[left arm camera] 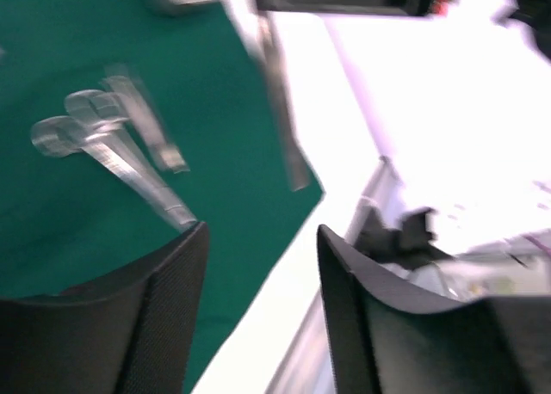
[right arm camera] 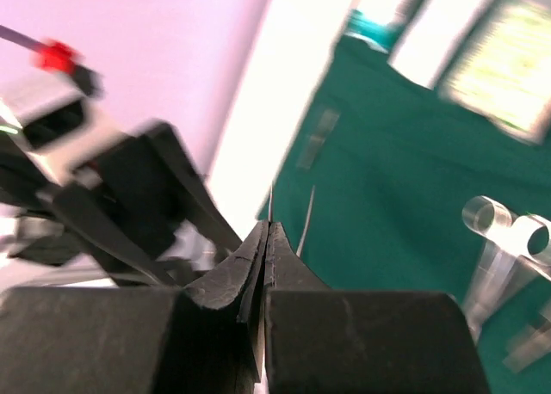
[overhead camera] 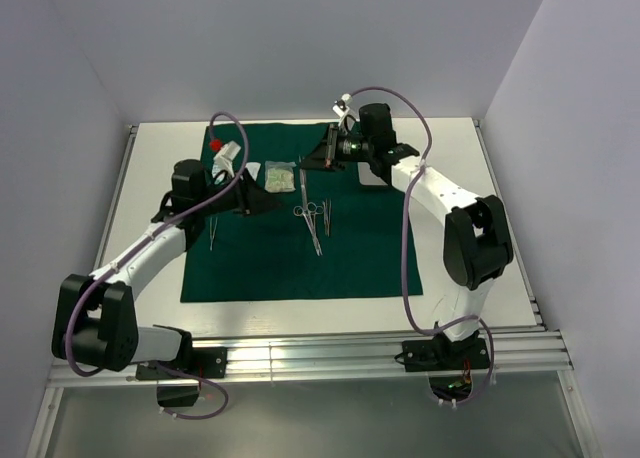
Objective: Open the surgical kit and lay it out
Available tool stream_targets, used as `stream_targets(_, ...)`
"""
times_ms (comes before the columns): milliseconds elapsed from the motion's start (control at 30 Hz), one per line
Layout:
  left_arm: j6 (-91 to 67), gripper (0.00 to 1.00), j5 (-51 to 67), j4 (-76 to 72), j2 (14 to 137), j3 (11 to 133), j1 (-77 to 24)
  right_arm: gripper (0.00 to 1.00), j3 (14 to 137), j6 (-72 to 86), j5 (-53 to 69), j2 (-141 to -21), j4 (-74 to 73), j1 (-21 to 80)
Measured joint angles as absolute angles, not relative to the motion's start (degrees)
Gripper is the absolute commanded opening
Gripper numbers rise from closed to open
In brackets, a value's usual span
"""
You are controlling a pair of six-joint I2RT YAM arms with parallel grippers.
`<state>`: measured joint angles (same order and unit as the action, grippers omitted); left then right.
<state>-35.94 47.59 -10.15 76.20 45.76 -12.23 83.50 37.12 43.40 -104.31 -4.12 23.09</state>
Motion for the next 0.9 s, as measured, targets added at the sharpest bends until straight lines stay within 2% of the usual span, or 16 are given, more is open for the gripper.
stream_targets(133, -43.3, 0.47, 49.8, -18.1, 76.3, 45.8, -15.4, 0.0, 81.1, 45.9, 48.6, -103.7, 7.5, 23.4)
stream_targets(400, -59.7, 0.48, 52.8, -37.7, 77.9, 44.1, -15.4, 0.0, 77.2, 58.1, 54.8, -103.6, 21.9, 23.8)
stream_targets(900, -62.2, 0.4, 52.8, -40.7, 77.9, 43.5, -16.3, 0.0, 74.8, 68.7, 57.9, -103.2, 35.1, 23.9)
